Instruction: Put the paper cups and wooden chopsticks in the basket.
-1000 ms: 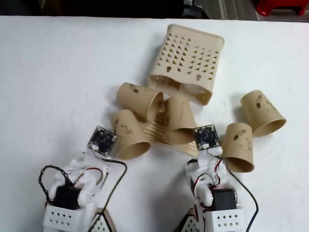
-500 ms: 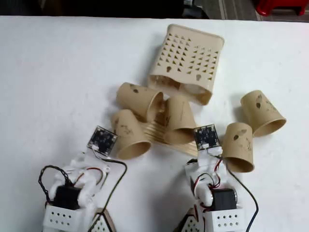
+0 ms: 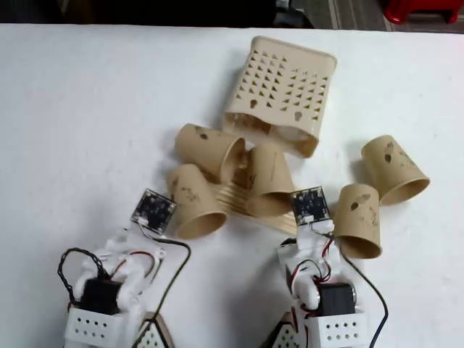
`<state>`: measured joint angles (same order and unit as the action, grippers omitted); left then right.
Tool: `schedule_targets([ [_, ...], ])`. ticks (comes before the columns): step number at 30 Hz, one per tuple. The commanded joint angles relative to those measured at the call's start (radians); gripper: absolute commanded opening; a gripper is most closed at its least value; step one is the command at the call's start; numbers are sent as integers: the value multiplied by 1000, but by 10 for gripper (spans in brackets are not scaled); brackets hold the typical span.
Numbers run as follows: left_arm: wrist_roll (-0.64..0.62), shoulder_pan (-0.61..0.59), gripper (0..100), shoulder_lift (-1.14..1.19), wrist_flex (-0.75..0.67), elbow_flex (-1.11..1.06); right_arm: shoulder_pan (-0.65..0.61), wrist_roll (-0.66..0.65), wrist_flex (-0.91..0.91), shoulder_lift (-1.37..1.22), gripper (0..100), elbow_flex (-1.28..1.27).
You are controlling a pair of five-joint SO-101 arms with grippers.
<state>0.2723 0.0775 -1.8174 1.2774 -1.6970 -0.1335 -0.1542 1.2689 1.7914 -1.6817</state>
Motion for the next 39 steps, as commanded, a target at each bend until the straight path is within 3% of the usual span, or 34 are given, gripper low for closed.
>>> schedule_targets([
  [1, -3, 10, 24, -1, -77, 12, 5, 0, 4, 10, 19, -9],
  [7, -8, 12, 24, -1, -193, 11, 5, 0, 4, 10, 19, -9],
  [18, -2, 5, 24, -1, -195, 9, 18, 0, 4, 10, 21, -2],
  [23, -2, -53, 24, -1, -193, 5, 156, -11, -10, 10, 20, 150],
  [33, -2, -70, 24, -1, -192, 5, 189, -345, -15, 8, 24, 506],
  [39, -2, -70, 24, -1, -178, 5, 113, -370, -33, -82, 122, 686],
])
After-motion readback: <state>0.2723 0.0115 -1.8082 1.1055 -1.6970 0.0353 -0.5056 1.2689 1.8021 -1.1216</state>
